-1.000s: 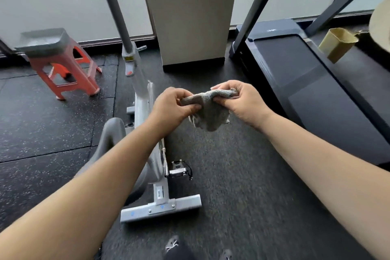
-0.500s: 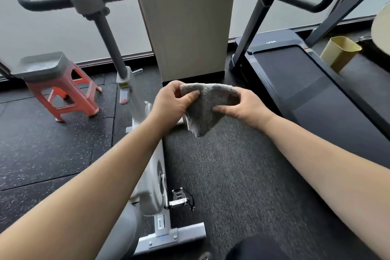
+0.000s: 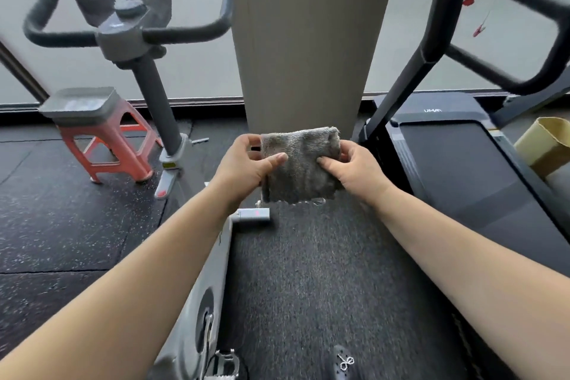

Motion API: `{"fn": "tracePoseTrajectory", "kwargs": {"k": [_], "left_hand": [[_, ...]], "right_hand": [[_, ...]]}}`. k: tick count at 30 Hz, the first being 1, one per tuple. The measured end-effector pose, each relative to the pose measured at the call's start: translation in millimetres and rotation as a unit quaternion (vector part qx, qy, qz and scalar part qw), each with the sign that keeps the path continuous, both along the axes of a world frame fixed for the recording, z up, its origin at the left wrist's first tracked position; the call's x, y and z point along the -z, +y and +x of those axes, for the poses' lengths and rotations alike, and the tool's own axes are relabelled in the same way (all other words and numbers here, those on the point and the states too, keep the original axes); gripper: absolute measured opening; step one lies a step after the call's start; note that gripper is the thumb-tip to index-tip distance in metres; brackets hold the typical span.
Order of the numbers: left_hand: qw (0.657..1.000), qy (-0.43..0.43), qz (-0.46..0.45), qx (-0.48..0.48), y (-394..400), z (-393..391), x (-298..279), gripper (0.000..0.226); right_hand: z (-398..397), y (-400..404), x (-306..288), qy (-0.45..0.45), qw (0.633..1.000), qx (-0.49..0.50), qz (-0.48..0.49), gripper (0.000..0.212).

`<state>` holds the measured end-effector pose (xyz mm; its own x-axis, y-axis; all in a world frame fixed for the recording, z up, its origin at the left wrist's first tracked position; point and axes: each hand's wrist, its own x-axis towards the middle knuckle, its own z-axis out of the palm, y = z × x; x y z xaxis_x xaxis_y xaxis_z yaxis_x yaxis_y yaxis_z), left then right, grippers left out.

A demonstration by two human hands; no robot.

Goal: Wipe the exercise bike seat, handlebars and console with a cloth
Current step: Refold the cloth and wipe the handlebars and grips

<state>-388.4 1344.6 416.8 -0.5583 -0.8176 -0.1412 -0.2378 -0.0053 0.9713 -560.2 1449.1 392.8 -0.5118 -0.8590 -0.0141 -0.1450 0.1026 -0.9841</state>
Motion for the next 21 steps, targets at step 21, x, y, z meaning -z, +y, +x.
{"fn": "tracePoseTrajectory", "kwargs": {"k": [21], "left_hand": [[0.987,0.123,0.009,-0.107,-182,-41,-56,0.039]], "right_hand": [[-44,-243,-50,-0.104,0.985,-0.122,-0.066,0.018]]}}
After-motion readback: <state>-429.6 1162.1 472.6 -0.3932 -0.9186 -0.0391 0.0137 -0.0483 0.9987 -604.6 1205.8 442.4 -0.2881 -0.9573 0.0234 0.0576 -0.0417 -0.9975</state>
